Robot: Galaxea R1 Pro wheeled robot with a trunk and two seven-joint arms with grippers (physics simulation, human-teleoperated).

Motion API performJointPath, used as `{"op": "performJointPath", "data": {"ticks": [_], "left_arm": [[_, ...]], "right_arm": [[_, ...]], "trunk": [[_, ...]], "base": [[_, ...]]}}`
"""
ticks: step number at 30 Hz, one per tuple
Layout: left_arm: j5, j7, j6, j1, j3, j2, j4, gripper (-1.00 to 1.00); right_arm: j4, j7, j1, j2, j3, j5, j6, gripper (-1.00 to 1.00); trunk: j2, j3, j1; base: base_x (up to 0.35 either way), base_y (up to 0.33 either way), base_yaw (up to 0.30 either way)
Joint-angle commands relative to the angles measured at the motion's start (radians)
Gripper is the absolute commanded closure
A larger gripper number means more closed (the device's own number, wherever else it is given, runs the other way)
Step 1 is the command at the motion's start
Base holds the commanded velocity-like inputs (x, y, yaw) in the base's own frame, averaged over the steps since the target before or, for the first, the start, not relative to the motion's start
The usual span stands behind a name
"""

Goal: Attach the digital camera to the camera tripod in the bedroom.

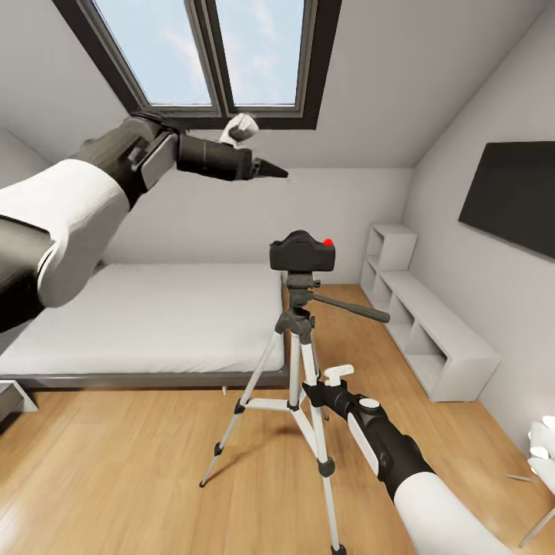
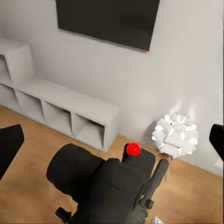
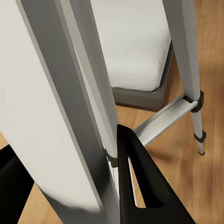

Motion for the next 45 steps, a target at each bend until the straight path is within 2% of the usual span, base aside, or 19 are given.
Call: {"op": "performJointPath", "data": {"ticks": [1,2,3,6,8,9,13,15,19,20,25,26,29,31,34,36,41,42,45], "left_arm": [[0.029,0.001,0.008,-0.002,0.007,0.008,0.022,-1.0],[0.047,0.001,0.007,-0.001,0.017,0.014,0.043,-1.0],[0.084,0.002,0.005,-0.001,0.031,0.026,0.086,-1.0],[0.133,0.003,0.009,-0.001,0.044,0.042,0.139,-1.0],[0.156,0.005,0.013,0.0,0.049,0.055,0.159,-1.0],[0.171,0.007,0.021,0.002,0.052,0.073,0.171,-1.0],[0.188,0.011,0.075,0.043,0.055,0.114,0.184,-1.0],[0.194,0.017,0.138,0.112,0.056,0.15,0.188,-1.0],[0.198,0.037,0.196,0.223,0.057,0.206,0.189,-1.0],[0.198,0.063,0.21,0.278,0.057,0.24,0.19,-1.0],[0.198,0.183,0.225,0.409,0.057,0.323,0.19,-1.0],[0.198,0.243,0.227,0.458,0.057,0.348,0.19,-1.0],[0.197,0.332,0.223,0.528,0.057,0.373,0.19,-1.0],[0.198,0.412,0.195,0.592,0.057,0.385,0.191,-1.0],[0.2,0.473,0.133,0.657,0.058,0.391,0.191,-1.0],[0.211,0.507,0.043,0.725,0.059,0.391,0.191,-1.0],[0.251,0.534,-0.117,0.838,0.06,0.386,0.192,-1.0],[0.275,0.54,-0.171,0.89,0.06,0.382,0.192,-1.0],[0.318,0.546,-0.233,0.973,0.061,0.378,0.192,-1.0]], "right_arm": [[0.004,-0.005,0.0,-0.001,0.0,0.075,0.005,1.0],[0.004,-0.005,0.0,-0.001,0.0,0.075,0.005,1.0],[0.004,-0.005,0.0,-0.001,0.0,0.075,0.005,1.0],[0.004,-0.005,0.0,-0.002,0.0,0.075,0.005,1.0],[0.004,-0.005,0.0,-0.002,0.0,0.076,0.005,1.0],[0.004,-0.005,0.0,-0.002,0.0,0.075,0.005,1.0],[0.004,-0.005,0.0,-0.002,0.0,0.075,0.005,1.0],[0.004,-0.004,0.0,-0.002,0.0,0.075,0.005,1.0],[0.004,-0.004,0.0,-0.002,0.0,0.075,0.005,1.0],[0.004,-0.004,0.0,-0.002,0.0,0.075,0.005,1.0],[0.004,-0.004,0.0,-0.002,0.0,0.075,0.005,1.0],[0.004,-0.004,0.0,-0.002,0.0,0.074,0.005,1.0],[0.004,-0.004,0.0,-0.002,0.0,0.074,0.005,1.0],[0.004,-0.005,0.0,-0.002,0.0,0.073,0.005,1.0],[0.004,-0.004,0.0,-0.002,0.0,0.073,0.005,1.0],[0.004,-0.004,0.0,-0.002,0.0,0.073,0.005,1.0],[0.004,-0.003,0.0,-0.002,0.0,0.073,0.005,1.0],[0.004,-0.003,0.0,-0.002,0.0,0.073,0.005,1.0],[0.004,-0.002,0.0,-0.002,0.0,0.073,0.005,1.0]], "trunk": [[-0.002,-0.002,0.001],[-0.002,-0.002,0.001],[-0.002,-0.002,0.001],[-0.002,-0.002,0.001],[-0.002,-0.002,0.001],[-0.002,-0.002,0.001],[-0.002,-0.002,0.001],[-0.002,-0.002,0.001],[-0.002,-0.002,0.001],[-0.002,-0.002,0.001],[-0.002,-0.002,0.001],[-0.002,-0.002,0.001],[-0.002,-0.002,0.001],[-0.002,-0.002,0.001],[-0.002,-0.002,0.001],[-0.002,-0.002,0.001],[-0.002,-0.002,0.001],[-0.002,-0.002,0.001],[-0.002,-0.002,0.001]], "base": [[0.0,0.0,0.0],[0.0,0.0,0.0],[0.0,0.0,0.0],[0.0,0.0,0.0],[0.0,0.0,0.0],[0.0,0.0,0.0],[0.0,0.0,0.0],[0.0,0.0,0.0],[0.0,0.0,0.0],[0.0,0.0,0.0],[0.0,0.0,0.0],[0.0,0.0,0.0],[0.0,0.0,0.0],[0.0,0.0,0.0],[0.0,0.0,0.0],[0.0,0.0,0.0],[0.0,0.0,0.0],[0.0,0.0,0.0],[0.0,0.0,0.0]]}}
